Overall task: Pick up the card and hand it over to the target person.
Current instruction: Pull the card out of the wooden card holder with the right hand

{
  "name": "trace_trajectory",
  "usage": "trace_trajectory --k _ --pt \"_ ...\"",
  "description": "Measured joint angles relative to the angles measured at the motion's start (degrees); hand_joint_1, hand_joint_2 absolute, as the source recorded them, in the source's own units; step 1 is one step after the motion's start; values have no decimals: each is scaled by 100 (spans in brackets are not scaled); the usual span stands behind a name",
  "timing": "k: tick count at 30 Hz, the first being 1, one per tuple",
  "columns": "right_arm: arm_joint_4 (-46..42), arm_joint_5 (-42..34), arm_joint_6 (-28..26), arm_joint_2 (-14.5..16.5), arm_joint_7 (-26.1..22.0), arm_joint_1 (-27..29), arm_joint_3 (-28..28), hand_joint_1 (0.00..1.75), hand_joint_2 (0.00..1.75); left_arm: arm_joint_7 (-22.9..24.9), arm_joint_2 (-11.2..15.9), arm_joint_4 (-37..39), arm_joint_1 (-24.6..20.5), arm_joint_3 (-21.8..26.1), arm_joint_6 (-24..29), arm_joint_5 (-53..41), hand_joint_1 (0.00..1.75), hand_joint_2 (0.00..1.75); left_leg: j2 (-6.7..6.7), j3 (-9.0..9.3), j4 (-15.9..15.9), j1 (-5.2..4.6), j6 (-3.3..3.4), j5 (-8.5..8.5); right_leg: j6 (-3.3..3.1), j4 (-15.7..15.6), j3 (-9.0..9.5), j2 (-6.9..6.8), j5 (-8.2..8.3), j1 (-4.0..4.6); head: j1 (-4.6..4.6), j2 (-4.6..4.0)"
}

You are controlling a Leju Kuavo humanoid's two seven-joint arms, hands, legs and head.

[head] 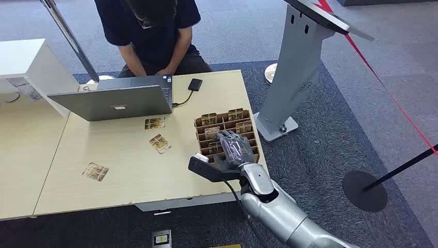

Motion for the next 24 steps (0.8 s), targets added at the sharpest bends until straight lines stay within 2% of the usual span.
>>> trace_trajectory --k 10,19,24 --pt "60 57 45 1 48 -71 8 66 175 21 9 -2 -2 -19 -31 -10 0 0 2 -1 0 0 0 0 -1 1 -2 2 1 0 0 0" --pt "-35 60 118 2 54 -136 -25 70 175 0 -2 -10 -4 -25 -11 -12 0 0 3 -2 2 0 -1 -2 0 3 -3 1 -1 0 0 0" --pt "124 135 120 61 93 -172 -16 64 175 -32 -22 1 -5 -33 -13 -21 0 0 4 -2 2 0 -1 -2 0 3 -4 3 -1 0 0 0"
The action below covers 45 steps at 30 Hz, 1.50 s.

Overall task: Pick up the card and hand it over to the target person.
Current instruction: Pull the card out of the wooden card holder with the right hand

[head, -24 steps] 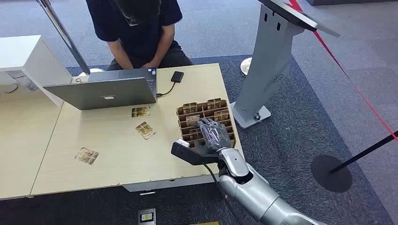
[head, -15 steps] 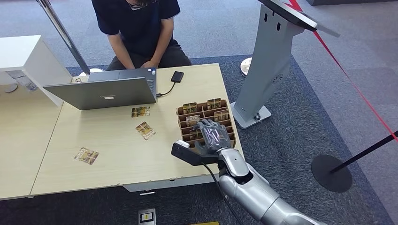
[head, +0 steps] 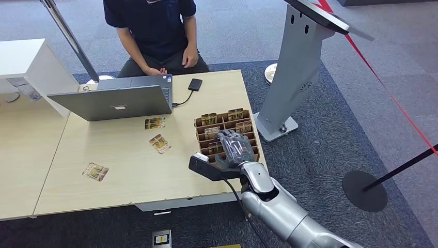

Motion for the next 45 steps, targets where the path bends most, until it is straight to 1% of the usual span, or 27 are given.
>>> trace_trajectory --k 13,21,28,36,41,45 --pt "251 46 55 71 22 -24 -35 62 175 -1 -21 18 -8 -68 7 -62 0 0 0 1 -2 0 0 1 0 -2 1 0 1 0 0 0" --pt "656 58 49 241 -27 -93 -11 58 175 16 -23 26 -8 -71 2 -63 0 0 2 0 -3 0 0 2 0 -2 0 3 2 0 0 0" --pt "790 71 39 287 -59 -104 4 47 175 8 -16 29 -9 -77 15 -71 0 0 2 2 -3 1 -1 0 0 -3 3 2 1 1 0 0" --pt "856 92 49 301 -50 -139 1 60 175 29 -33 44 -8 -73 13 -66 0 0 0 -1 -2 1 0 1 0 -2 0 0 2 1 0 0" --pt "792 60 -18 279 -41 -127 -52 79 175 68 -28 51 -7 -52 28 -44 0 0 -3 -1 -2 1 -1 1 0 -2 0 -3 0 1 0 0" --pt "653 23 -25 228 -18 -116 -116 84 175 58 -22 45 -7 -55 12 -50 0 0 -5 -2 -2 1 0 2 0 -3 0 -5 1 1 0 0"
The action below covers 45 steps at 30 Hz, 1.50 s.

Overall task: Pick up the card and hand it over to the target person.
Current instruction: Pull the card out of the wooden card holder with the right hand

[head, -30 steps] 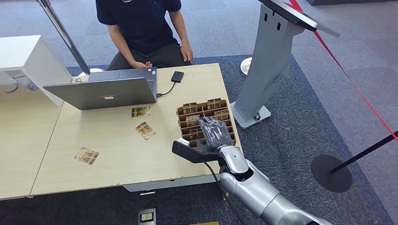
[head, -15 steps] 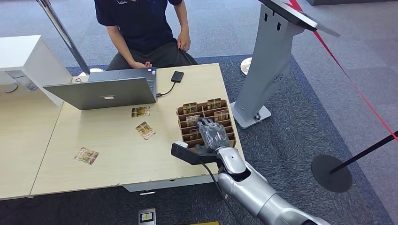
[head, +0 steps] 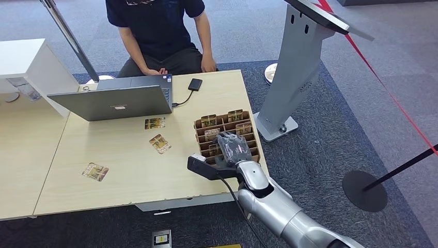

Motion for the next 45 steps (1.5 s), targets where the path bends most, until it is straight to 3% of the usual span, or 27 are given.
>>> trace_trajectory --k 9,16,31,36,45 --pt "-407 -24 21 -53 60 20 -122 103 175 -25 -20 24 1 10 11 -1 0 0 0 -5 4 -1 0 -2 0 4 -5 0 -2 -1 0 0" --pt "-387 11 20 -67 91 86 -133 128 175 -37 -16 34 4 19 4 6 0 0 -3 -1 1 -1 0 -1 0 1 -1 -4 -3 0 0 0" --pt "-735 69 12 -91 70 170 -229 138 175 -82 1 43 -1 41 -3 8 0 0 -2 -2 2 0 0 -2 -1 1 -3 -3 -3 1 0 0" --pt "-1556 52 169 -246 62 281 -307 140 175 -73 0 55 3 95 -4 -9 0 0 -3 -10 6 0 0 -2 0 5 -10 -4 -3 0 0 0" --pt "-3557 -214 934 -466 -15 487 -249 137 175 -105 0 70 7 160 4 15 0 0 -5 -18 12 -1 0 -5 0 12 -19 -6 -7 -1 0 0"
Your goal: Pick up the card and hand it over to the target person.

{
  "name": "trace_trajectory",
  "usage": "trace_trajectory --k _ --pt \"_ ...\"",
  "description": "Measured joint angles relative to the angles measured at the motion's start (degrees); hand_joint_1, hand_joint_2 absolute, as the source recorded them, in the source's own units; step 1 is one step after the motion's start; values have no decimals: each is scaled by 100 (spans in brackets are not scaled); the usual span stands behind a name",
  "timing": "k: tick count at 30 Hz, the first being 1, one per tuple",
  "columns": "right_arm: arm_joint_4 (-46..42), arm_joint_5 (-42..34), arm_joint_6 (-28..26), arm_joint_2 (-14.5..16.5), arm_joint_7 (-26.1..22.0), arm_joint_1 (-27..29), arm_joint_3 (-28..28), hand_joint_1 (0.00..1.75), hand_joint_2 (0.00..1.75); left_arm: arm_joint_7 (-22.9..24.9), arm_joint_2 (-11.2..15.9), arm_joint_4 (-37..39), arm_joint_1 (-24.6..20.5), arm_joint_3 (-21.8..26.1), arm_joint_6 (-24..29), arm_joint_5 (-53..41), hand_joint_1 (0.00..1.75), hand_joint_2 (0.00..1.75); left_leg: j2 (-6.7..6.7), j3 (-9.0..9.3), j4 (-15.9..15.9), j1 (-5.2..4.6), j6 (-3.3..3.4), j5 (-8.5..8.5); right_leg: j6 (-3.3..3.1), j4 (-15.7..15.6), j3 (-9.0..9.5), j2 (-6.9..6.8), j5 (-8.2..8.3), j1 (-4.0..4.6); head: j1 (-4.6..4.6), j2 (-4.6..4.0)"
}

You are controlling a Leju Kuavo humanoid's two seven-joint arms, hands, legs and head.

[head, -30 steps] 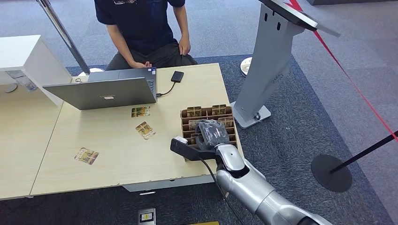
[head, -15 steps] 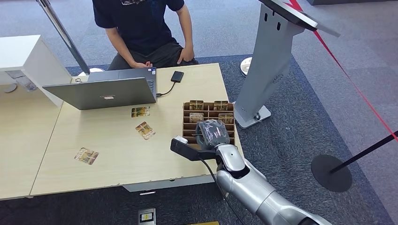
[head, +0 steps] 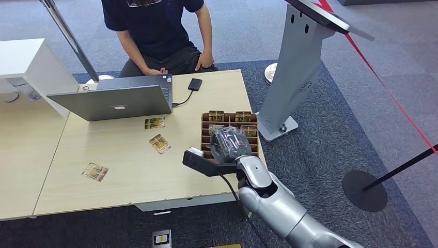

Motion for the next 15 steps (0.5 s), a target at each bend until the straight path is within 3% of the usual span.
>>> trace_trajectory --k 7,15 --pt "-571 -337 237 -48 -76 29 42 143 175 -5 10 7 1 -4 -9 -15 0 0 -1 2 -3 1 0 1 0 -4 3 -2 1 0 0 0" --pt "-134 -483 189 89 -117 -141 146 146 175 -46 -2 9 1 6 -8 -28 0 0 6 6 -9 2 0 4 -1 -11 6 7 7 2 0 0"
